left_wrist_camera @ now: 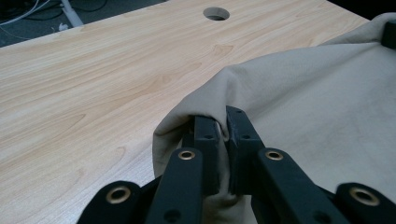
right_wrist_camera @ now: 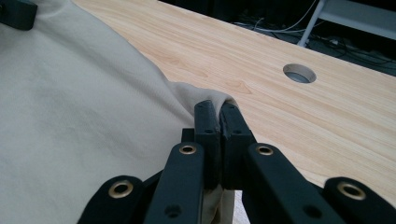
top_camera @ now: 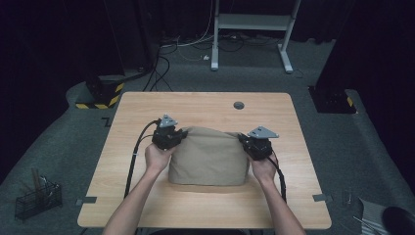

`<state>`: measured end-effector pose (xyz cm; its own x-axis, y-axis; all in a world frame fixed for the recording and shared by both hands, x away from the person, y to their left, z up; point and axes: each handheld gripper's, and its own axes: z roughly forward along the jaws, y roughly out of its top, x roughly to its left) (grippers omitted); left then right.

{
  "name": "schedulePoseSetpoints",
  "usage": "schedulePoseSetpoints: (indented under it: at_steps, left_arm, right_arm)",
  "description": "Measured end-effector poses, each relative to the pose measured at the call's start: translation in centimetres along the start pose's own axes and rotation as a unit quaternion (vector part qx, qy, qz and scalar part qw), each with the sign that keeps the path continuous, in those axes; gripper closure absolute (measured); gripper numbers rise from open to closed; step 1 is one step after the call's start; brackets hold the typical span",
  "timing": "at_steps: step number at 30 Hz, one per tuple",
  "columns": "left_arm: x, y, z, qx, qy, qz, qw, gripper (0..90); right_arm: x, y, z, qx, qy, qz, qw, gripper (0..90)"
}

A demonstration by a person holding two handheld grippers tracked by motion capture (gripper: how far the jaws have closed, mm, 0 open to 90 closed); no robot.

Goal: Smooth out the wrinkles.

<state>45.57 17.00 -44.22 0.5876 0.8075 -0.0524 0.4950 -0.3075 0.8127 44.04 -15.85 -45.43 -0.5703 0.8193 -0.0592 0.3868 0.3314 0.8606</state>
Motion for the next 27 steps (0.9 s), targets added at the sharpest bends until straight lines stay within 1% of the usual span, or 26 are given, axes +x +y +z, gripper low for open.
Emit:
schedulePoseSetpoints:
  at_steps: [1, 3, 6, 9, 10, 12, 20, 21, 24, 27]
  left_arm:
    - [0.0, 0.0, 0.1, 0.0, -0.002, -0.003, 1.0, 84.3]
    - [0.1, 0.0, 0.2, 0.001, 0.0, 0.0, 1.0, 84.2]
    - [0.2, -0.1, 0.5, 0.003, 0.001, -0.004, 1.0, 84.2]
    - [0.2, -0.1, 0.6, 0.007, 0.006, 0.001, 1.0, 84.2]
    - [0.2, -0.2, 0.7, 0.007, 0.005, -0.001, 1.0, 84.2]
    - [0.3, -0.2, 0.9, 0.009, 0.007, 0.001, 0.9999, 84.2]
    - [0.6, -0.6, 1.4, 0.015, 0.013, -0.008, 0.9998, 84.2]
    - [0.7, -0.6, 1.5, 0.016, 0.015, -0.006, 0.9998, 84.1]
    - [0.7, -0.8, 1.7, 0.019, 0.016, -0.009, 0.9997, 84.1]
    - [0.8, -0.9, 1.8, 0.019, 0.016, -0.009, 0.9997, 84.0]
  right_arm:
    - [0.0, 0.0, 0.1, 0.002, -0.001, 0.0, 1.0, 87.5]
    - [0.0, 0.0, 0.2, 0.005, -0.001, 0.001, 1.0, 87.5]
    - [-0.1, -0.1, 0.4, 0.009, -0.001, 0.002, 1.0, 87.6]
    - [-0.1, -0.1, 0.7, 0.016, 0.002, 0.008, 0.9998, 87.6]
    - [-0.2, -0.2, 0.8, 0.02, 0.002, 0.009, 0.9998, 87.6]
    - [-0.3, -0.2, 1.0, 0.026, 0.003, 0.01, 0.9996, 87.6]
    - [-0.5, 0.0, 2.3, 0.044, 0.006, 0.016, 0.9989, 87.6]
    - [-0.5, 0.0, 2.5, 0.047, 0.006, 0.018, 0.9987, 87.6]
    - [-0.6, 0.0, 2.8, 0.051, 0.006, 0.023, 0.9984, 87.5]
    - [-0.7, -0.1, 2.9, 0.053, 0.006, 0.023, 0.9983, 87.5]
